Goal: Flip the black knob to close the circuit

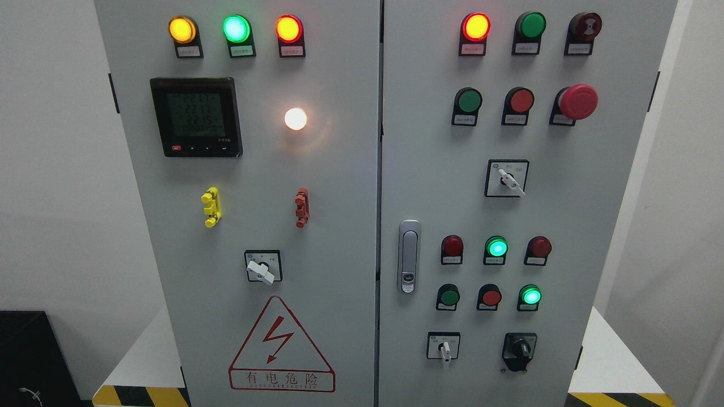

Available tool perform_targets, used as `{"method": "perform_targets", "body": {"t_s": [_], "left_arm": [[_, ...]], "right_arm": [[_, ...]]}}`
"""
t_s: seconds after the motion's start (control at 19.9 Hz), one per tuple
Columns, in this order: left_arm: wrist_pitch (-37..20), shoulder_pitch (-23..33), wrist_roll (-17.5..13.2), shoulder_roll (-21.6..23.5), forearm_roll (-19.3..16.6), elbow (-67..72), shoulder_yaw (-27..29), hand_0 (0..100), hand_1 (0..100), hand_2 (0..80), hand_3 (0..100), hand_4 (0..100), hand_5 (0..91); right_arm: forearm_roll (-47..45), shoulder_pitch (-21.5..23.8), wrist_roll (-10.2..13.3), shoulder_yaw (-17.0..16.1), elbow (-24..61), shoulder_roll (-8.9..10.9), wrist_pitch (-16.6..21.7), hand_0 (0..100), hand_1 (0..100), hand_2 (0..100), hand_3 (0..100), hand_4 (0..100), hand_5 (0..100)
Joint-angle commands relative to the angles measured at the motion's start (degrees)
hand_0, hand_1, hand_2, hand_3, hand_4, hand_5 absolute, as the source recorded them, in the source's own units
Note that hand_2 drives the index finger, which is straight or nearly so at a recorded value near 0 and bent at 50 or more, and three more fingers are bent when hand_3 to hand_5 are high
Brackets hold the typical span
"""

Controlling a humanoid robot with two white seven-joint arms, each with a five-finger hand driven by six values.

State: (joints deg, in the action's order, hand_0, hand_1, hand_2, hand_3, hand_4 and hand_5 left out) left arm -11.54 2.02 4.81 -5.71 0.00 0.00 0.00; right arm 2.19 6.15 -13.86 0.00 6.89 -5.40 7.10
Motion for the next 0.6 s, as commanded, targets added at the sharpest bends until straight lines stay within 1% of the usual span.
{"method": "perform_targets", "body": {"t_s": [0.0, 0.55], "left_arm": [[0.0, 0.0, 0.0, 0.0, -1.2, 1.2, -1.1, 0, 0, 0.0, 0, 0, 0.0], [0.0, 0.0, 0.0, 0.0, -1.2, 1.2, -1.1, 0, 0, 0.0, 0, 0, 0.0]], "right_arm": [[0.0, 0.0, 0.0, 1.3, 0.0, -0.58, 0.0, 0, 10, 0, 0, 0, 0], [0.1, 0.0, 0.0, 1.4, 0.1, -0.49, -0.1, 0, 10, 0, 0, 0, 0]]}}
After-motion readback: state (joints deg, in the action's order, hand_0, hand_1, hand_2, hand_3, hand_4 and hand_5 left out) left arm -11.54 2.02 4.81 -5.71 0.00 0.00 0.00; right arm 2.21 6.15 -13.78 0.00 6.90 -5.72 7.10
